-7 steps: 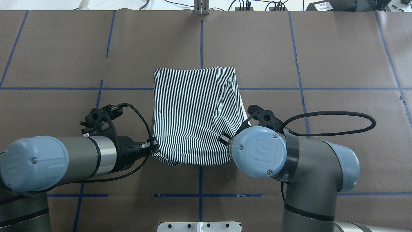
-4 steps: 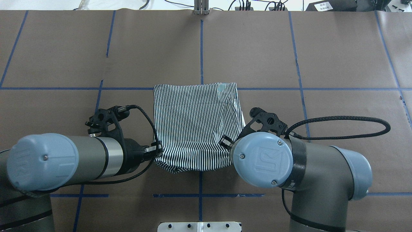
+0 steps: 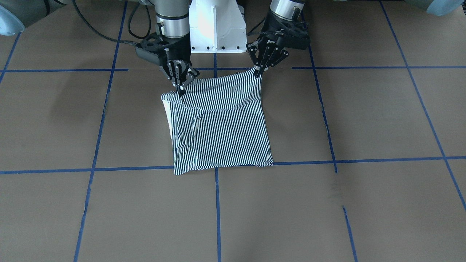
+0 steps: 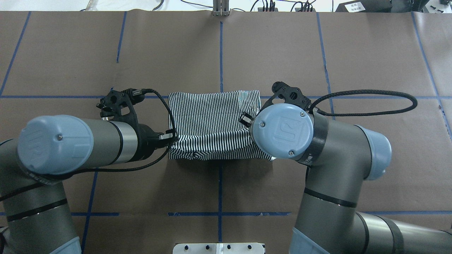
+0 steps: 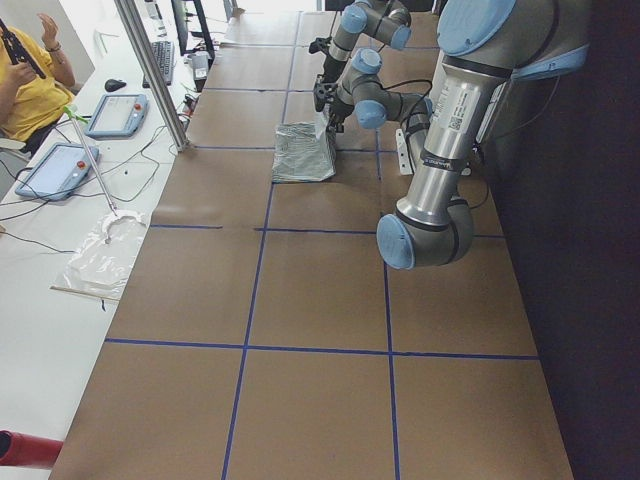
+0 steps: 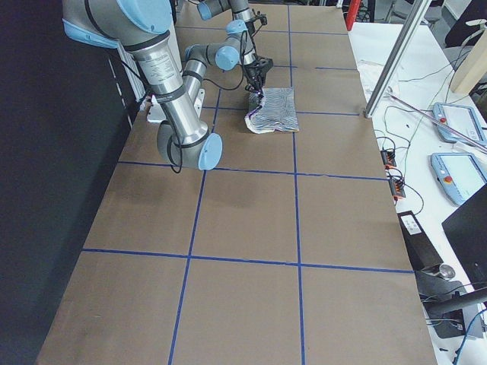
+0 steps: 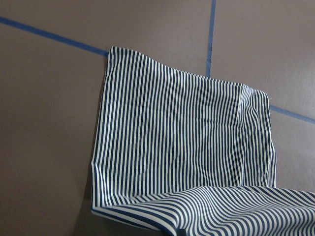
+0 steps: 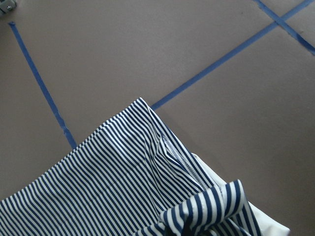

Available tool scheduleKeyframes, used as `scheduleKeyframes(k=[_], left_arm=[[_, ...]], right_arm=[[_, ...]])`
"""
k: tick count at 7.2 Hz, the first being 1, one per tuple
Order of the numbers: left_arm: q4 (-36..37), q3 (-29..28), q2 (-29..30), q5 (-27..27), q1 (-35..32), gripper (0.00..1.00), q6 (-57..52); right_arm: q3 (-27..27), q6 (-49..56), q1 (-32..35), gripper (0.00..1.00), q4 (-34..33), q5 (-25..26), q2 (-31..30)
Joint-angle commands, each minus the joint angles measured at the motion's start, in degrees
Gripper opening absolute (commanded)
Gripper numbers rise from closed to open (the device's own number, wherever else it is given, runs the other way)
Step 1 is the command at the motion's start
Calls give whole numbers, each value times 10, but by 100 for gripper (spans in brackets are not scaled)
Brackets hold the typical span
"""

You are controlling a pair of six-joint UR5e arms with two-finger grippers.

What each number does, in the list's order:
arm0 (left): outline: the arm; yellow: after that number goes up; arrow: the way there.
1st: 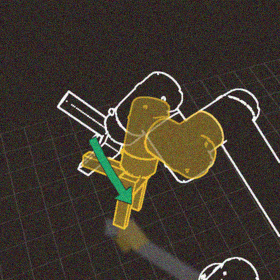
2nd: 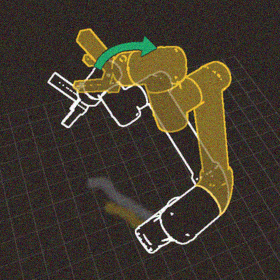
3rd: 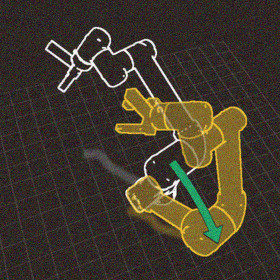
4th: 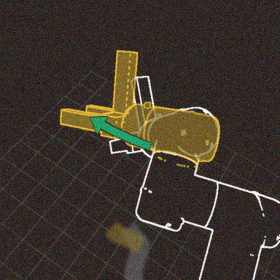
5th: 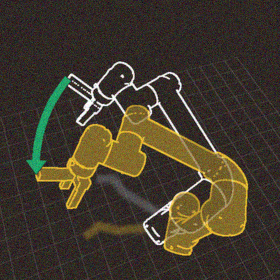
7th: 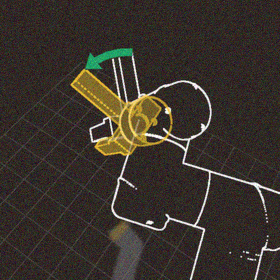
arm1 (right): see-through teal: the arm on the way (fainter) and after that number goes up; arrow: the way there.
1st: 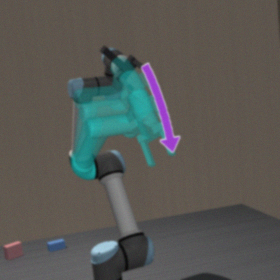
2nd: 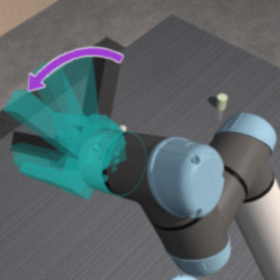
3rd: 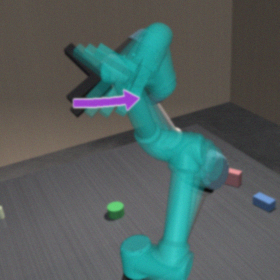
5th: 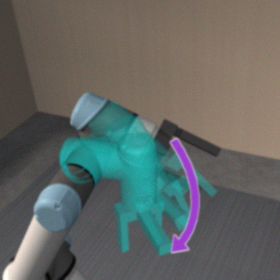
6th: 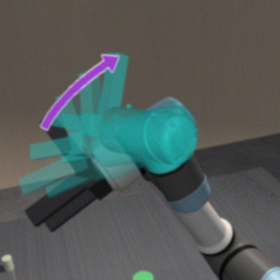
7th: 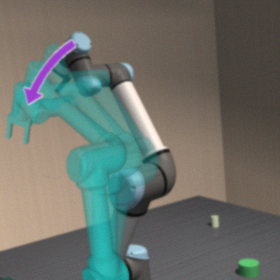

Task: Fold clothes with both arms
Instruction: 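Lift the near edge with both grippers and fold it away from the robot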

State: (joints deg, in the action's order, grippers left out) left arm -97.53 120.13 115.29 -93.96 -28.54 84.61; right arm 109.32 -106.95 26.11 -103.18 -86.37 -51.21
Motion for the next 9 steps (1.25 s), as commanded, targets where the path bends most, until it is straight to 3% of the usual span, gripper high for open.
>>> scheduleKeyframes(k=[1, 2, 4, 9], left_arm=[[-9, -80, 40, 0, -45, 0, -35], [-16, -125, 59, 1, -60, 0, -51], [-116, -231, 64, 1, -74, 0, -59], [-181, -320, 72, 3, -71, 0, -74]], right_arm=[[-101, 6, 18, 0, 73, 1, 25], [-144, 15, 28, 0, 102, 1, 35], [-208, 22, 36, 0, 153, 2, 38], [-297, 24, 37, 0, 203, 5, 67]])
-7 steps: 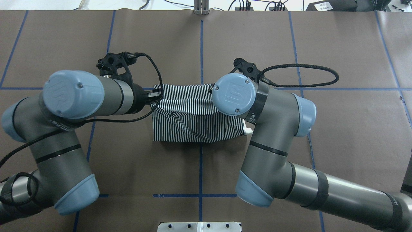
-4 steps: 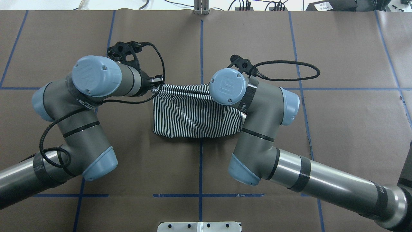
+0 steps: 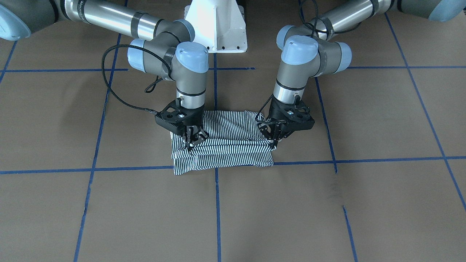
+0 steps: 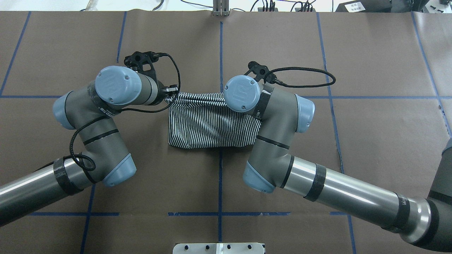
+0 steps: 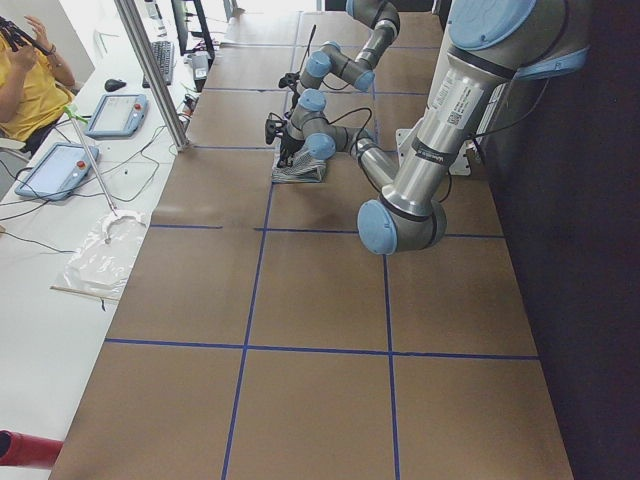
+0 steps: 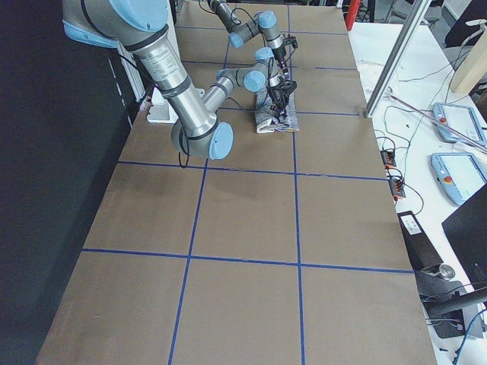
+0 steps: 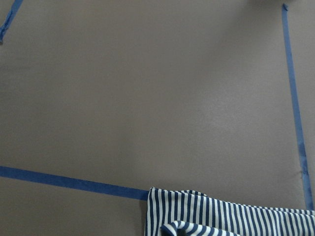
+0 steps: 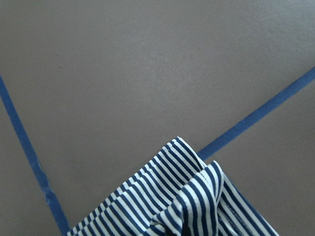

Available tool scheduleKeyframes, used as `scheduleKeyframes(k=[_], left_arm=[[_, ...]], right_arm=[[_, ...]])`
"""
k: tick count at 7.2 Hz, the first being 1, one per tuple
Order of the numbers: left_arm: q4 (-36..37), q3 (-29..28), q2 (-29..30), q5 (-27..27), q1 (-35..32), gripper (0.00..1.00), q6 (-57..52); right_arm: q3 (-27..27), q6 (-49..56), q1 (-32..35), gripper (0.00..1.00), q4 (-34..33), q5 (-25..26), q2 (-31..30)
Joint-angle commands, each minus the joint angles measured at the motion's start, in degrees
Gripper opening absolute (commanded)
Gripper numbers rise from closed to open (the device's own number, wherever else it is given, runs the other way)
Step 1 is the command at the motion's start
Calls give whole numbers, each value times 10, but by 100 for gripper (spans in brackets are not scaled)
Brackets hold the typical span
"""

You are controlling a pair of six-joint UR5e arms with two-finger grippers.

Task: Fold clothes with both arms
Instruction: 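Lower the folded edge onto the far shirt half with both grippers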

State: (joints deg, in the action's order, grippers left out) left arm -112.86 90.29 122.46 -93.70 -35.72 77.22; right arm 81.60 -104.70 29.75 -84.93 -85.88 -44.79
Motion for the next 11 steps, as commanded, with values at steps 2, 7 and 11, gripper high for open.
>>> scheduleKeyframes(k=[2, 7, 11], left_arm=[[-36, -20, -1, -2, 0, 99, -59], [-36, 28, -27, -92, -47, 100, -188], [-37, 28, -25, -93, -44, 100, -182]], right_arm=[[-15, 47, 3, 97, 21, -1, 9], [32, 147, 22, 100, -26, -44, 22], [156, 160, -38, 100, -73, 12, -80]])
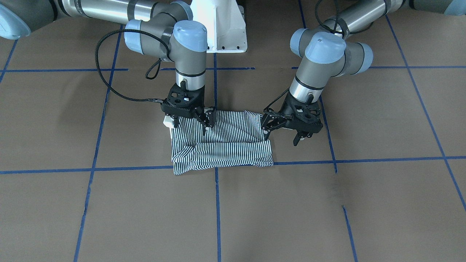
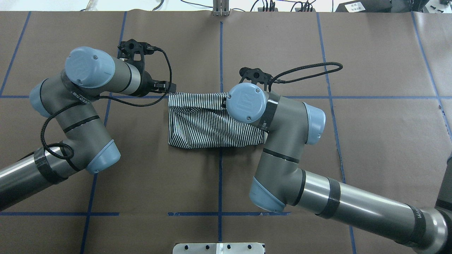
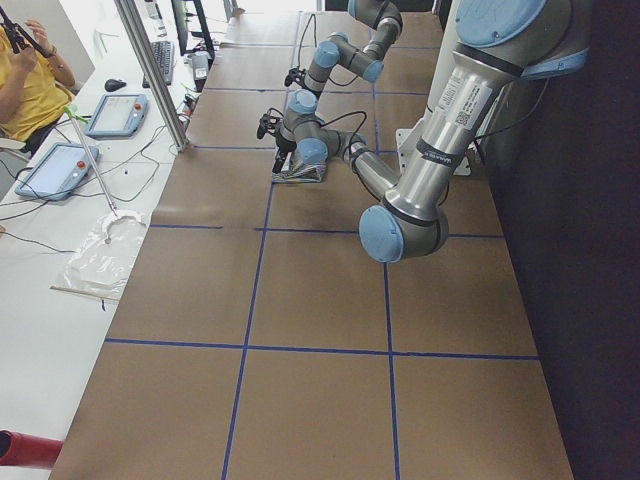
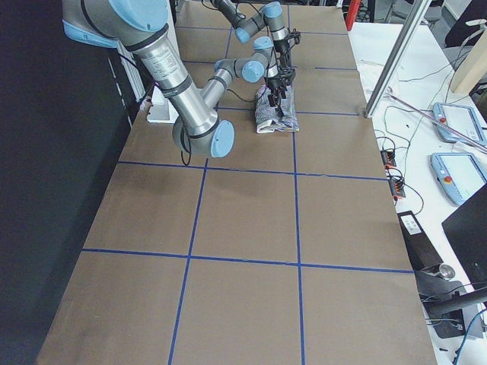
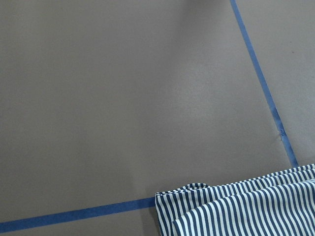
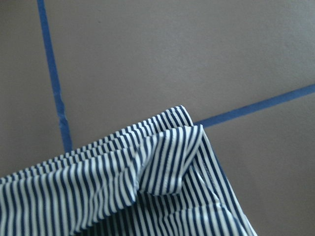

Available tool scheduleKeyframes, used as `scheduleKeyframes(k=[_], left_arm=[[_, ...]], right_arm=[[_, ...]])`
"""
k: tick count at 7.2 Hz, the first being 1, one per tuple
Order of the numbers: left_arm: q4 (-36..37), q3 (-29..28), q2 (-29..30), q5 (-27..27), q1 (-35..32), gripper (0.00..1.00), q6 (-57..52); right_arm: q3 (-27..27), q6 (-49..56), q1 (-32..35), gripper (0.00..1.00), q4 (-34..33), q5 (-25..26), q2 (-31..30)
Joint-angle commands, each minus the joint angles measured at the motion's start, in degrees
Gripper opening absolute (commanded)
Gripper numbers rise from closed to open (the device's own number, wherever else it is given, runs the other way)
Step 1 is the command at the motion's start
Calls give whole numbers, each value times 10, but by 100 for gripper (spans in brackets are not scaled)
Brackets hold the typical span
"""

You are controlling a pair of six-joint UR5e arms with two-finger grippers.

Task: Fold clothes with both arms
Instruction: 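Lower the folded edge onto the far shirt half with both grippers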

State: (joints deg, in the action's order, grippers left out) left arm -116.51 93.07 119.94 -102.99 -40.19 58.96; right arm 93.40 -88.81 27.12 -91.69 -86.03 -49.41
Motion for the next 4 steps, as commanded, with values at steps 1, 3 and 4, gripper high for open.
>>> scheduleKeyframes(k=[1, 3, 4], left_arm=[[0, 0, -1, 0, 1, 100, 5], [0, 1, -3, 0, 0, 100, 5], [0, 1, -3, 0, 0, 100, 5]], right_arm=[[35, 1, -29, 100, -3, 18, -37], [10, 0, -36, 100, 12, 24, -32], [0, 0, -37, 100, 30, 24, -37]])
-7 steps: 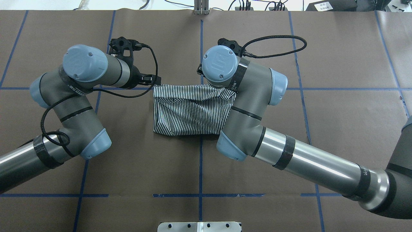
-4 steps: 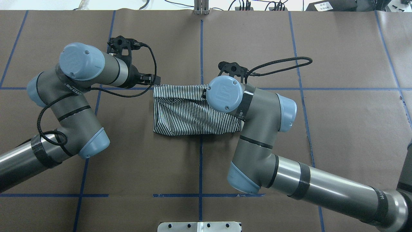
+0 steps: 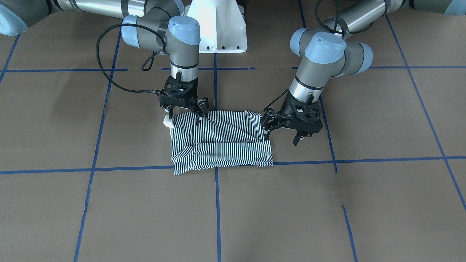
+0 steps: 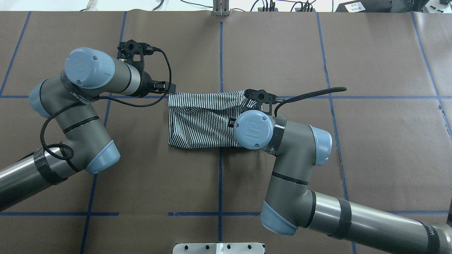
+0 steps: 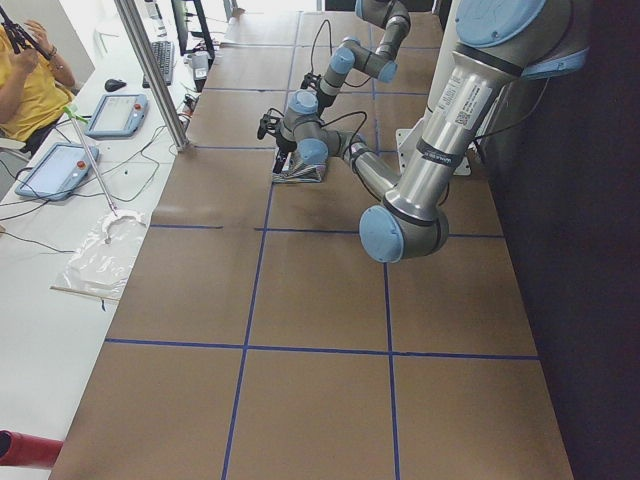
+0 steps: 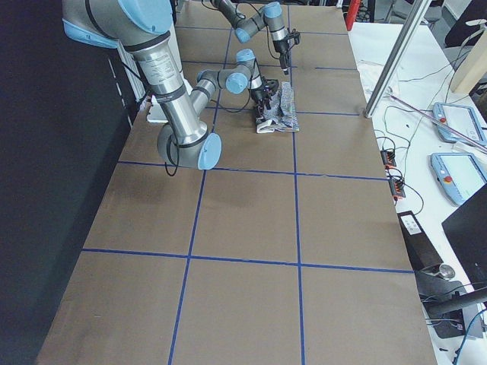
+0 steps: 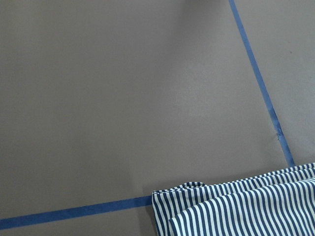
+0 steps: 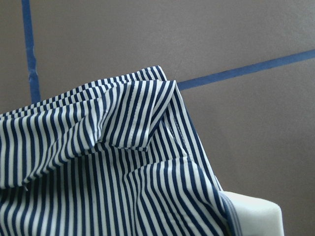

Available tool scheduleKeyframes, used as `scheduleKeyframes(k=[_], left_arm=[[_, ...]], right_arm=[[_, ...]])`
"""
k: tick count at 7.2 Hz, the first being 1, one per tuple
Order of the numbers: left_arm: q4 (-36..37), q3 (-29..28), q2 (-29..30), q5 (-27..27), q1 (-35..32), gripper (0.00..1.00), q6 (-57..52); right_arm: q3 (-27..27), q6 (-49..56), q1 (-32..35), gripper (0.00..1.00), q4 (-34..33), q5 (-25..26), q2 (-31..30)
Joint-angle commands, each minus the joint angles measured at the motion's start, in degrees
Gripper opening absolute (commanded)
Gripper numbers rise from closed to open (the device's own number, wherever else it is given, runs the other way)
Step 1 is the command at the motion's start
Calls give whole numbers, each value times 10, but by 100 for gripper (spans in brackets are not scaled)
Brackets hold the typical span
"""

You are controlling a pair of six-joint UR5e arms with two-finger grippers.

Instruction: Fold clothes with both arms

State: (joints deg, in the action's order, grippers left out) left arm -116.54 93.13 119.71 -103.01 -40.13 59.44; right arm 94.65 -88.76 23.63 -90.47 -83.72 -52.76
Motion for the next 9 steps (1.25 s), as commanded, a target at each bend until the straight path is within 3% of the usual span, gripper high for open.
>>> scheduleKeyframes(k=[1, 3, 5, 6, 7, 8, 9], left_arm=[[0, 1, -1, 0, 0, 100, 1], [0, 1, -2, 0, 0, 100, 1], [0, 0, -1, 0, 2, 100, 15], [1, 1, 0, 1, 7, 100, 32], [3, 1, 1, 3, 35, 100, 64], [3, 1, 1, 32, 66, 100, 72], [4, 1, 0, 66, 94, 100, 73]], right_arm=[[-24, 1, -2, 100, 29, 2, -2], [-53, 3, -2, 100, 70, 13, -2], [-46, 17, 5, 100, 70, 7, 1], [-22, 28, 18, 100, 51, -11, 1], [32, 60, 36, 100, -9, -43, -1], [85, 91, 56, 100, -60, -70, -1], [100, 97, 65, 100, -72, -79, -2]])
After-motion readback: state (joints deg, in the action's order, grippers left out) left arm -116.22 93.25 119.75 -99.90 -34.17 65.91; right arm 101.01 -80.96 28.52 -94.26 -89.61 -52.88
